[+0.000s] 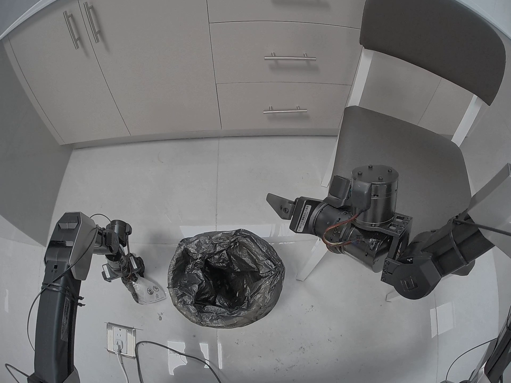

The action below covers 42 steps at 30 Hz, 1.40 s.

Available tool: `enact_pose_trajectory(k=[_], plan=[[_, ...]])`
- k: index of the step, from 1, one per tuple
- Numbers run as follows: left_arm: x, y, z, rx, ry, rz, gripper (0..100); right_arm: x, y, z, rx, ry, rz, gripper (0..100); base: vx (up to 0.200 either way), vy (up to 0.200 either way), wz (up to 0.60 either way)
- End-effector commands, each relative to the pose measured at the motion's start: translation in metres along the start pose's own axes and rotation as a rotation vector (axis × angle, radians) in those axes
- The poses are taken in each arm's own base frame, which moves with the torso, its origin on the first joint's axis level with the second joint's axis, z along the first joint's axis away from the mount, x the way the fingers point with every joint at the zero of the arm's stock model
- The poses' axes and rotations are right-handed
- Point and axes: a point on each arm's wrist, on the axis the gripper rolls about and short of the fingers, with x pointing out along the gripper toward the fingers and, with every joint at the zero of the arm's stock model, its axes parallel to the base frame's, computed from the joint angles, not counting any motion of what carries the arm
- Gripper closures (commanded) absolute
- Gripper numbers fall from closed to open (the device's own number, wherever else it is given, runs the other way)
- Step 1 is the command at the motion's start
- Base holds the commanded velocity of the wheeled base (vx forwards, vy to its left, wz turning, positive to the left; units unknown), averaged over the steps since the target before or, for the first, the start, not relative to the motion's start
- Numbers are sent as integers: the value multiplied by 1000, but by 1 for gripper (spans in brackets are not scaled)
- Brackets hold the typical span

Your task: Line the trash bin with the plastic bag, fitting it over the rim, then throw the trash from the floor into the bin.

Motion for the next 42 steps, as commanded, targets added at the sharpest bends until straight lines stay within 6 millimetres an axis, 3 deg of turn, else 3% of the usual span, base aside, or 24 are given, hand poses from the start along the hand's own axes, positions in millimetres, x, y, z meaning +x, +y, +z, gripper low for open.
enact_pose_trajectory(k=[1, 20, 21, 24, 30, 34, 42], plan=[[3, 0, -2, 14, 3, 7, 0, 1, -1, -1, 0, 5, -3, 0, 0, 0, 0], [8, -2, -7, 41, 11, 10, 0, 0, -1, 2, 3, -4, -2, 0, 0, 0, 0], [8, -4, -9, 52, 13, 10, 100, 0, -1, 2, 3, -4, -2, 0, 0, 0, 0], [9, -5, -10, 55, 14, 10, 100, 0, -1, 2, 3, -4, -2, 0, 0, 0, 0], [35, -9, -40, 131, 71, 58, 100, 0, -3, 5, 5, -13, -6, 0, 0, 0, 0], [41, -6, -45, 138, 75, 105, 100, -1, -3, 6, 6, -17, -4, 0, 0, 0, 0], [15, 7, -31, 31, 171, 114, 100, -4, -3, 9, 2, -9, 2, 0, 0, 0, 0]])
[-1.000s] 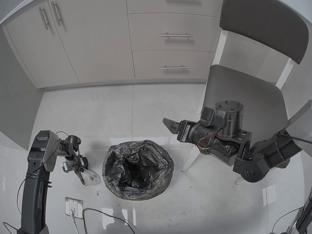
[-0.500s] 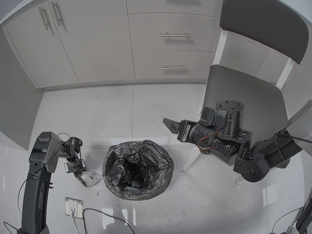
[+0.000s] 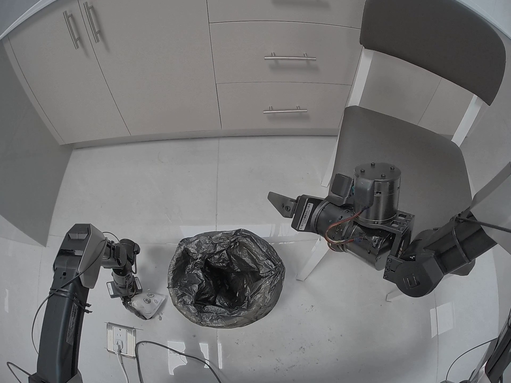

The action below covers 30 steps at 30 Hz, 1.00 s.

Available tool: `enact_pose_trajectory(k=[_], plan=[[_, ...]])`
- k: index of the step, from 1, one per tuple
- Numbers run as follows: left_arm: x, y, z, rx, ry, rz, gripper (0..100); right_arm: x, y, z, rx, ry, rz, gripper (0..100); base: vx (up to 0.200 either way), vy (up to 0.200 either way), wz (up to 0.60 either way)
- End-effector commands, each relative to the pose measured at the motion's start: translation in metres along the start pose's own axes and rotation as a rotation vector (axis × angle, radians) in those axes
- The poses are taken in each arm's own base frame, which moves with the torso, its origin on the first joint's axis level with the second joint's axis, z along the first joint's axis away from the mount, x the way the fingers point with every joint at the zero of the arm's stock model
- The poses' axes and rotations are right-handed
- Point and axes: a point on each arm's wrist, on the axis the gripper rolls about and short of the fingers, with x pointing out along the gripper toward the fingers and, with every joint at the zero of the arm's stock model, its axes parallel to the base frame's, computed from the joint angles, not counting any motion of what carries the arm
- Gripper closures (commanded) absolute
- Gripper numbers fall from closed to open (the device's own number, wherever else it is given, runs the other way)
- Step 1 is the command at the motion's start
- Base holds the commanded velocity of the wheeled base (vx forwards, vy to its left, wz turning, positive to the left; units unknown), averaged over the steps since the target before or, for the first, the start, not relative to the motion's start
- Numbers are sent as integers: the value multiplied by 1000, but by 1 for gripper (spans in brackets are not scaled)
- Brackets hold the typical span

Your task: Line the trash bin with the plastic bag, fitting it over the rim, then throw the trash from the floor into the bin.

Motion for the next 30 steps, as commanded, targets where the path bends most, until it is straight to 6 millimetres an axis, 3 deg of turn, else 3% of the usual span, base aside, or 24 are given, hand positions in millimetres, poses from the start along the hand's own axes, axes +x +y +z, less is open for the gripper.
enact_pose_trajectory(k=[1, 3, 5, 7, 8, 15, 18, 19, 25, 30], plan=[[-19, 10, 9, -69, 50, -34, 100, -4, 0, 2, -2, 7, 11, 0, 0, 0, 0], [-20, 11, 10, -76, 54, -37, 100, -4, 1, 3, -2, 7, 14, 0, 0, 0, 0], [-39, 14, 13, -144, 133, -115, 100, -3, 0, -1, -5, 26, 22, 0, 0, 0, 0], [-42, 14, 13, -143, 147, -122, 100, -3, -1, -1, -6, 28, 23, 0, 0, 0, 0], [-55, 16, 8, -130, 239, -138, 100, -3, -1, -2, -11, 32, 21, 0, 0, 0, 0], [-66, 25, -20, -98, 546, -79, 100, -3, -1, -4, -17, 38, 19, 0, 0, 0, 0], [-81, 25, -15, -108, 549, -102, 100, -3, -1, -4, -17, 39, 19, 0, 0, 0, 0], [-105, 27, -4, -146, 507, -131, 100, -3, -1, -5, -18, 45, 19, 0, 0, 0, 0], [-153, 31, 11, -168, 448, -224, 100, -7, 2, -4, -22, 43, 27, 0, 0, 0, 0], [-184, 39, 19, -189, 404, -252, 100, -11, 2, 2, -16, 29, 39, 0, 0, 0, 0]])
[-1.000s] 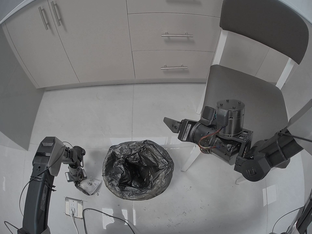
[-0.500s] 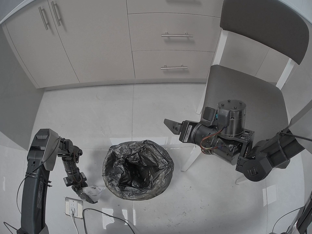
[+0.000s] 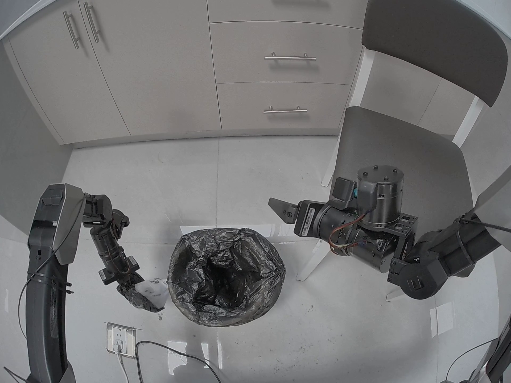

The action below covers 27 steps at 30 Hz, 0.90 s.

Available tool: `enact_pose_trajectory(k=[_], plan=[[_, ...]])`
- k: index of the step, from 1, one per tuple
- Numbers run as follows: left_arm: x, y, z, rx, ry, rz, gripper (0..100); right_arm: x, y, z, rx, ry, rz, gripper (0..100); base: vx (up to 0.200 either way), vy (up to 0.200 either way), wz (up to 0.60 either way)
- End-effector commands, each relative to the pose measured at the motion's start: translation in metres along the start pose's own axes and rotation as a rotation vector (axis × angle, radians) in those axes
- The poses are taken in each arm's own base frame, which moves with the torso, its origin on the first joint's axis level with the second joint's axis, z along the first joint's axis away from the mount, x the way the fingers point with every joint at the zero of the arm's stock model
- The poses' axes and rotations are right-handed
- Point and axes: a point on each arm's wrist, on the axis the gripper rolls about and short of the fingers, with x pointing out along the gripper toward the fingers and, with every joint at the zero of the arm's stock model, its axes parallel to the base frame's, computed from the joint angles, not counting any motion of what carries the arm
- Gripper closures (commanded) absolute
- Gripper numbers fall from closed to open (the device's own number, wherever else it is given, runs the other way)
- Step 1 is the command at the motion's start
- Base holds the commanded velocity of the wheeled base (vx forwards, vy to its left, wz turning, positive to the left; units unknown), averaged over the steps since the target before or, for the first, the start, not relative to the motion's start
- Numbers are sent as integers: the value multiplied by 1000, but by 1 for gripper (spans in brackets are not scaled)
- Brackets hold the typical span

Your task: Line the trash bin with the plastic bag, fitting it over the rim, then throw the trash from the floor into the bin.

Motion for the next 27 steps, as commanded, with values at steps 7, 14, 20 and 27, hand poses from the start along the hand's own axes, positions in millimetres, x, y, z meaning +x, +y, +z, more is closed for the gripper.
enact_pose_trajectory(k=[7, 14, 20, 27], plan=[[-104, -7, -39, 16, -110, -148, 100, -17, 5, 17, 6, -39, 35, 0, 0, 0, 0], [-146, -15, -76, 89, -156, -194, 100, -19, 6, 19, 7, -44, 42, 0, 0, 0, 0], [-166, -19, -104, 129, -148, -188, 100, -24, 8, 25, 9, -60, 52, 0, 0, 0, 0], [-176, -42, -149, 196, -156, -191, 100, -26, 8, 25, 9, -61, 52, 0, 0, 0, 0]])
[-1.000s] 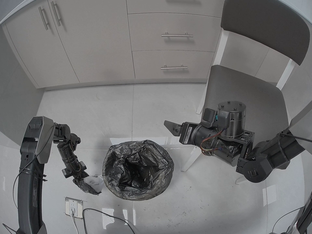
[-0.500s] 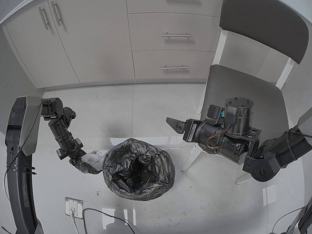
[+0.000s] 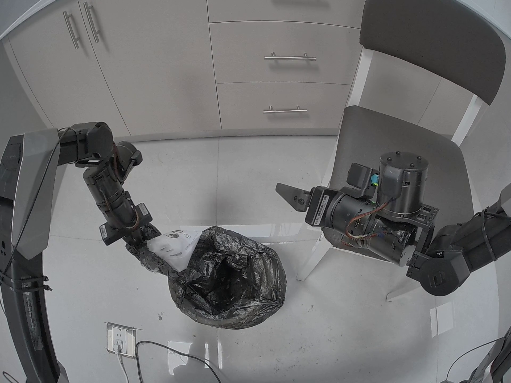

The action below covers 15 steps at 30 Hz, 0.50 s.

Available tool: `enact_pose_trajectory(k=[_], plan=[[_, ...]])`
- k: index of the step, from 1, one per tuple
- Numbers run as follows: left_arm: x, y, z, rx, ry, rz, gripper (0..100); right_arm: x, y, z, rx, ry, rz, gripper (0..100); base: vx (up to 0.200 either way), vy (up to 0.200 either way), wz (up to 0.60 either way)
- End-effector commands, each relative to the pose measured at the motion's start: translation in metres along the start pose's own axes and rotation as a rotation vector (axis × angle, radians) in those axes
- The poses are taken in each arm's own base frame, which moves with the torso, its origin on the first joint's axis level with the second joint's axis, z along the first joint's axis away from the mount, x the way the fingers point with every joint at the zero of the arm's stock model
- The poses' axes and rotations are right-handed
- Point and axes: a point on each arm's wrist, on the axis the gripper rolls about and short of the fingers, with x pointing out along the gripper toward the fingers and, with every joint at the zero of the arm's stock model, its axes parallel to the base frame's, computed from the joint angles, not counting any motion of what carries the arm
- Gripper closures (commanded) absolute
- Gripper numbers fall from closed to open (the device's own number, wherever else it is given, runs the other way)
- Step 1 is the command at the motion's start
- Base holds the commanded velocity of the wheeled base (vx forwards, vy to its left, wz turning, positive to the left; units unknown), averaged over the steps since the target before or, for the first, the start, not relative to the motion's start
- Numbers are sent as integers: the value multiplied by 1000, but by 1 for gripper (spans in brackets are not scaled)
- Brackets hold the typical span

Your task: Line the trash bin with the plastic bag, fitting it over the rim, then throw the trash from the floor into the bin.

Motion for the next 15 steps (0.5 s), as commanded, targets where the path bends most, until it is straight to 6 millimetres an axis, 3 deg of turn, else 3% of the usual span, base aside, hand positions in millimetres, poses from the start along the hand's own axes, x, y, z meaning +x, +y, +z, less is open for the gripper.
enact_pose_trajectory(k=[1, 4, 5, 7, 8, 10, 15], plan=[[-19, -23, -40, 98, -5, -13, 100, -3, 2, 4, 0, -10, 6, 0, 0, 0, 0], [-20, -37, -63, 165, 10, -5, 100, -6, 2, 6, -7, -15, 6, 0, 0, 0, 0], [-21, -50, -84, 227, 17, -5, 100, -7, 2, 7, -6, -22, 9, 0, 0, 0, 0], [-21, -61, -103, 289, 19, -7, 100, -9, 3, 9, -4, -32, 18, 0, 0, 0, 0], [-21, -61, -103, 289, 19, -7, 100, -9, 3, 9, -4, -32, 18, 0, 0, 0, 0], [-16, -74, -126, 365, 29, -7, 100, -10, 4, 10, 3, -31, 34, 0, 0, 0, 0], [0, -86, -145, 419, 20, 48, 100, -13, 4, 13, 21, -39, 44, 0, 0, 0, 0]])
